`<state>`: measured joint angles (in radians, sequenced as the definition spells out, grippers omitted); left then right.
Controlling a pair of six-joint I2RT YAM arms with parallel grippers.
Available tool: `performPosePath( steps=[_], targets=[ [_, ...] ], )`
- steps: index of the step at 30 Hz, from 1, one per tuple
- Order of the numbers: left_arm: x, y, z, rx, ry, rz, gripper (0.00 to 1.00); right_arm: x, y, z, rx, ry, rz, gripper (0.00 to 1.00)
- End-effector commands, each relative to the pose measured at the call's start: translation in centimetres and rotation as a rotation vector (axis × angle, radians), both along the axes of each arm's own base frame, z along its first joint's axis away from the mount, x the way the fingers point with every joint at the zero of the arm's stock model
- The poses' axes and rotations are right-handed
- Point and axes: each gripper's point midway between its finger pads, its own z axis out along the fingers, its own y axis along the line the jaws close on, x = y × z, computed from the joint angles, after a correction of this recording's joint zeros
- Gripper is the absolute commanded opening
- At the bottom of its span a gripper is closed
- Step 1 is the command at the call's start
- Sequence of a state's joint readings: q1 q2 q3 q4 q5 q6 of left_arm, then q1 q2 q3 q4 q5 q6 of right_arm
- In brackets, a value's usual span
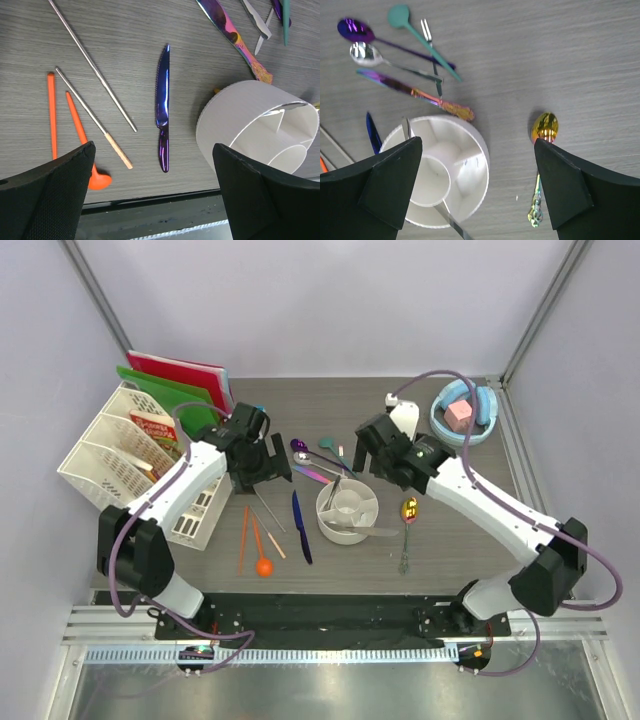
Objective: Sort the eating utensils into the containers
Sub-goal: Pick up the spoon from the center of the board.
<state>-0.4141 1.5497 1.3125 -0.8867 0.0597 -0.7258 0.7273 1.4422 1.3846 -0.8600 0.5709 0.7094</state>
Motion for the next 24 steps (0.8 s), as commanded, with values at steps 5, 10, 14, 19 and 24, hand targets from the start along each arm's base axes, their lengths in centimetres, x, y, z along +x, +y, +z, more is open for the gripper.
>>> performPosePath(
  steps=[5, 10, 14, 19, 24],
  targets=[
    [0.1, -0.8, 3.7, -0.076, -0.145, -0.036, 1.0, -2.5, -2.4, 3.5, 0.186, -0.204, -0.006, 1.0],
    [-0.2, -1.3, 3.1, -0.098, -0.116, -0.039, 0.99, -2.3, -3.5, 3.9, 0.159, -0.229, -0.053, 1.0],
    [-0.7, -1.1, 2.8, -0.098, -0.101, -0.026, 1.0, -2.7, -7.5, 1.5, 0.048, -0.143, -0.179, 1.0],
    [-1.7, -0.8, 2.5, -0.115, -0.099, 0.0, 0.99, -3.3, -11.0, -3.0, 0.081, 0.04, -0.232, 0.93],
    [-2.3, -1.0, 1.7, -0.119, -0.056, -0.009, 0.99, -5.1, -11.5, -6.9, 0.023, 0.155, -0.21, 0.91]
  ],
)
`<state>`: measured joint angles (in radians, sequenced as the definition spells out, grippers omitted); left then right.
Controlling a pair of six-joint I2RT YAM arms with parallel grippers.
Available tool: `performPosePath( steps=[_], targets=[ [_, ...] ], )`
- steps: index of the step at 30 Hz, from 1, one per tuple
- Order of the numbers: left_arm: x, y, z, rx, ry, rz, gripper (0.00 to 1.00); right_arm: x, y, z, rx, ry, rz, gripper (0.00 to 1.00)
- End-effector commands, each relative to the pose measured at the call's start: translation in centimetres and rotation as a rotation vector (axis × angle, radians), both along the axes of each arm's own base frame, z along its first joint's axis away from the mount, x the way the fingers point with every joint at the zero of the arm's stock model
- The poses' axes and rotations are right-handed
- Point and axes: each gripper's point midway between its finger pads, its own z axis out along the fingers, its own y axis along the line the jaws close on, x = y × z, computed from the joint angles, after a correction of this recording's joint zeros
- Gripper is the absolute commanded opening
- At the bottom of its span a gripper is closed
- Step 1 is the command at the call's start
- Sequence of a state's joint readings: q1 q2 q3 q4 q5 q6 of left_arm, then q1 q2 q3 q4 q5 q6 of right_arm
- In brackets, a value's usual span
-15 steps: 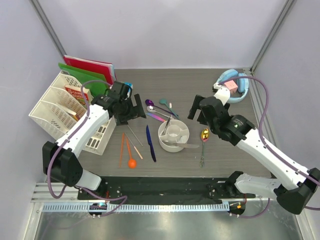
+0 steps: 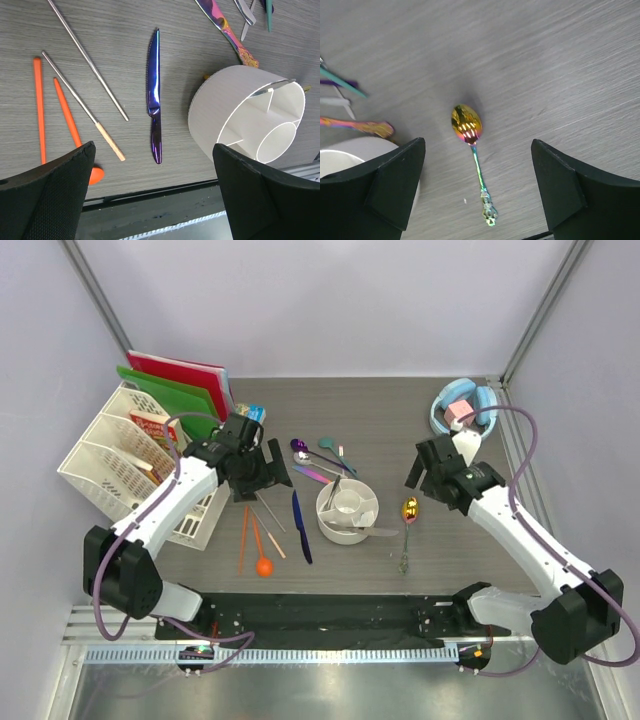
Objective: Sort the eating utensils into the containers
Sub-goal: Pick up the spoon from the center of the board.
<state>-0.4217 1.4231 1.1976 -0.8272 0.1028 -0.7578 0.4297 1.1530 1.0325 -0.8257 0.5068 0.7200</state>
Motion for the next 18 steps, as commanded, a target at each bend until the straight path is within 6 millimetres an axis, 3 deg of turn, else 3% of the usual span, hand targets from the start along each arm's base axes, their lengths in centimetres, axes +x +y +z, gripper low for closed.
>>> performPosePath(
  steps=[1, 3, 8, 12, 18],
  targets=[
    [-0.4, -0.5, 0.8, -0.039, -0.011, -0.007, 0.99, -2.2, 0.8, -3.4, 0.016, 0.124, 0.069, 0.9],
    [-0.6, -0.3, 0.8, -0.034, -0.012, -0.004, 0.99, -2.9, 1.2, -5.3, 0.031, 0.174, 0.104, 0.88],
    [-0.9, -0.1, 0.8, -0.027, -0.016, -0.01, 0.99, -3.9, 2.6, -7.2, 0.093, 0.235, 0.162, 0.78],
    [-1.0, 0.0, 0.5, -0.017, -0.003, -0.013, 0.99, -5.3, 3.4, -9.5, 0.131, 0.313, 0.205, 0.77],
    [-1.0, 0.0, 0.2, -0.008, 0.012, -0.02, 0.99, -5.5, 3.4, -10.4, 0.127, 0.308, 0.225, 0.77]
  ],
)
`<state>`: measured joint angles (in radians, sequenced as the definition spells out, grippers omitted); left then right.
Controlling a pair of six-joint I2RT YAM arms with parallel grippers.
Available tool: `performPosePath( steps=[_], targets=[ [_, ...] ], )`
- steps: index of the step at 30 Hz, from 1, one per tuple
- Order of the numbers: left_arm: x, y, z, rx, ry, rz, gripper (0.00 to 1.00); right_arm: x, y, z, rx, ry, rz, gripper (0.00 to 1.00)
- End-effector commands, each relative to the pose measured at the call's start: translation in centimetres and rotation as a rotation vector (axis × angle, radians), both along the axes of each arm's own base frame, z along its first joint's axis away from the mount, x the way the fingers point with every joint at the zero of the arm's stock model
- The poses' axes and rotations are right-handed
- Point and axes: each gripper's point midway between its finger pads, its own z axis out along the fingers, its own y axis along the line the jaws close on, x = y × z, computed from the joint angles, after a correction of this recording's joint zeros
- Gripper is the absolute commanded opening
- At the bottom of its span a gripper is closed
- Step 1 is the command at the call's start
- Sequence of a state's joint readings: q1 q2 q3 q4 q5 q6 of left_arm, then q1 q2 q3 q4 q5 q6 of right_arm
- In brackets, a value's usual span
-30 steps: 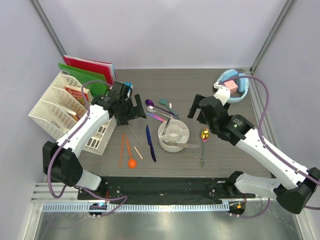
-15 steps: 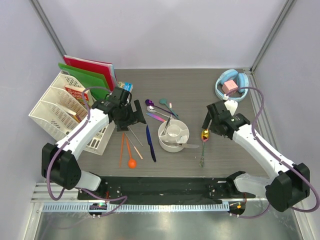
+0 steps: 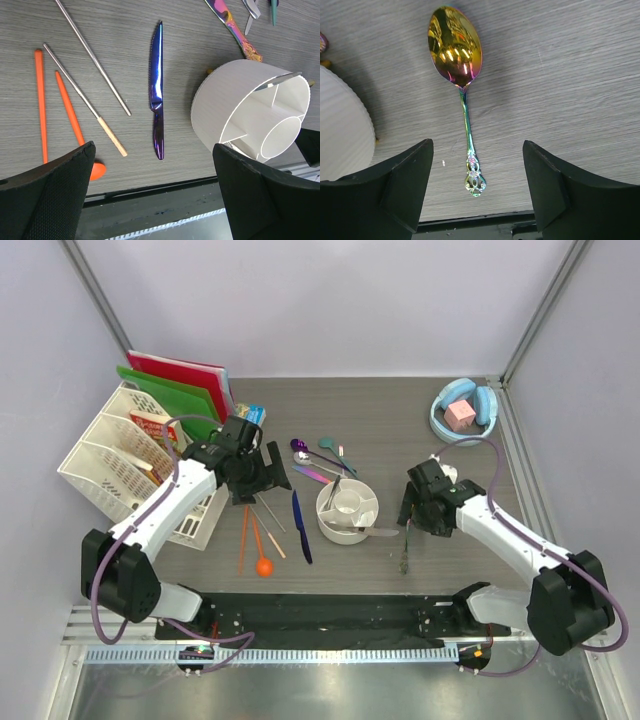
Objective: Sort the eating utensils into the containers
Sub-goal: Pick up the spoon from the center of the board.
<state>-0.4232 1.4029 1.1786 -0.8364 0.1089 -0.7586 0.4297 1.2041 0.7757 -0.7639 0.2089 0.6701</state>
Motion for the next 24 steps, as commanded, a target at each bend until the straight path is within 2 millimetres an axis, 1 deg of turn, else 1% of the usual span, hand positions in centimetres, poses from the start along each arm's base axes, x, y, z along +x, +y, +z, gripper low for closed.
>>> performPosePath(
  steps=[1, 5, 14, 18, 21, 24],
  targets=[
    [-0.2, -0.1, 0.2, -0.002, 0.005, -0.017, 0.99, 0.5, 0.5, -0.4, 0.022, -0.016, 0.033, 0.77],
    [-0.2, -0.1, 0.2, 0.001, 0.006, -0.017, 0.99, -0.1, 0.4, -2.1, -0.003, 0.045, 0.039, 0.77],
    [-0.2, 0.0, 0.1, 0.007, 0.011, -0.005, 0.99, 0.0, 0.5, -3.6, -0.022, 0.092, 0.046, 0.76],
    [-0.1, 0.0, 0.1, 0.005, 0.011, -0.008, 0.99, 0.4, 0.5, -4.1, -0.031, 0.097, 0.053, 0.74],
    [0.0, -0.3, 0.1, -0.004, 0.014, -0.02, 0.99, 0.1, 0.5, -4.8, -0.038, 0.125, 0.053, 0.72],
    [-0.1, -0.4, 0.0, -0.004, 0.021, -0.028, 0.99, 0.1, 0.4, -5.3, -0.044, 0.131, 0.06, 0.66]
  ],
)
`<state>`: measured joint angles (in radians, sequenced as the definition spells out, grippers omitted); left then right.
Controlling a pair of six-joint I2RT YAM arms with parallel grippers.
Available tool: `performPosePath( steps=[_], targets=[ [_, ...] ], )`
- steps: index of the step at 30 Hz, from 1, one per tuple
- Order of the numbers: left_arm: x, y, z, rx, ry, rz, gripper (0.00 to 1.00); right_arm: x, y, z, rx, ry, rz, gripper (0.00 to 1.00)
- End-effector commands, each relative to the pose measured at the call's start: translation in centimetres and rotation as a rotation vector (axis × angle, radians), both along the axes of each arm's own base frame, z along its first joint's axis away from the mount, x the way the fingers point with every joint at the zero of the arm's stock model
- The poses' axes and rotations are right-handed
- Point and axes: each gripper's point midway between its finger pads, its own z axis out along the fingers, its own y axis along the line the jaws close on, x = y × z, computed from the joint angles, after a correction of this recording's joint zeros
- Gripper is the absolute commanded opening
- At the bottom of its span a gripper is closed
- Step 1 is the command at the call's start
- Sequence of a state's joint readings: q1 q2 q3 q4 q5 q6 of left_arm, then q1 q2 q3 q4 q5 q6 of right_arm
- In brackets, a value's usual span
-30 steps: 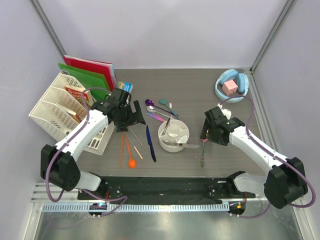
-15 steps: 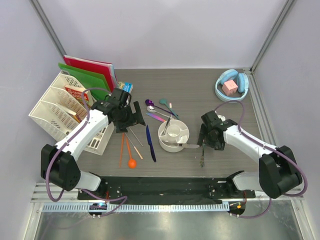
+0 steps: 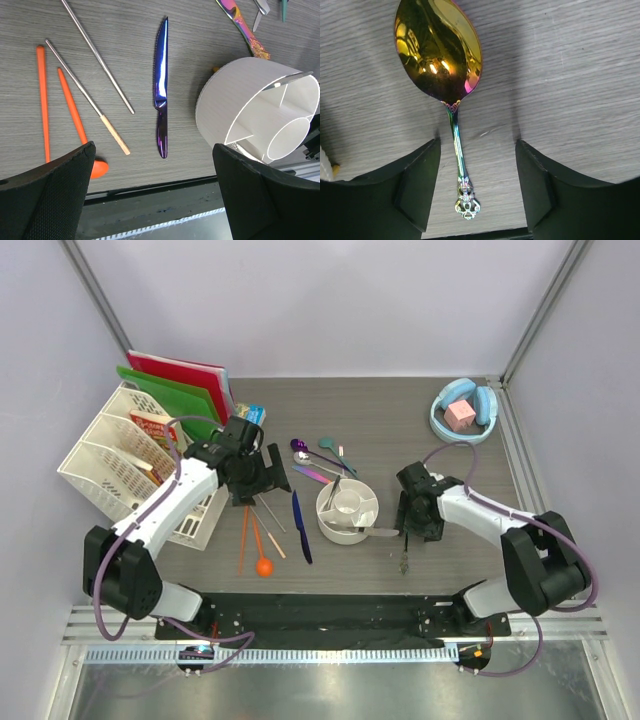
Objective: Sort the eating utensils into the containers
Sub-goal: Pick up the spoon from the center of the board.
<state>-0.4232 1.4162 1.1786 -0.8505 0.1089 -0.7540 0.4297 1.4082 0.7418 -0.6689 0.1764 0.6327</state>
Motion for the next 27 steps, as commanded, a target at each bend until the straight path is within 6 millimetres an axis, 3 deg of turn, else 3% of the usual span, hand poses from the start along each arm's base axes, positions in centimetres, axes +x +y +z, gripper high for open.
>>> performPosePath(
  steps=[1, 9, 11, 16, 20, 27],
  targets=[
    [0.2, -0.5, 0.5, -0.016, -0.004, -0.025, 0.99, 0.6, 0.2, -0.5, 0.002, -0.012, 0.015, 0.64],
    [0.6, -1.1, 0.2, -0.025, 0.004, -0.055, 0.99, -0.2, -0.1, -1.6, -0.01, 0.026, 0.012, 0.27],
    [0.7, -1.1, 0.2, -0.023, 0.004, -0.057, 0.99, -0.5, 0.0, -2.0, -0.004, 0.043, 0.011, 0.01],
    [0.6, -1.1, 0.1, -0.027, 0.01, -0.057, 0.99, -0.7, 0.0, -1.7, 0.01, 0.02, 0.011, 0.01],
    [0.5, -1.2, 0.0, -0.029, 0.014, -0.055, 0.99, -0.3, -0.4, -0.2, -0.006, -0.024, 0.004, 0.01],
    [0.4, -1.4, -0.2, -0.041, 0.021, -0.054, 0.99, 3.0, -1.6, 8.3, -0.052, -0.289, -0.002, 0.01]
  ],
)
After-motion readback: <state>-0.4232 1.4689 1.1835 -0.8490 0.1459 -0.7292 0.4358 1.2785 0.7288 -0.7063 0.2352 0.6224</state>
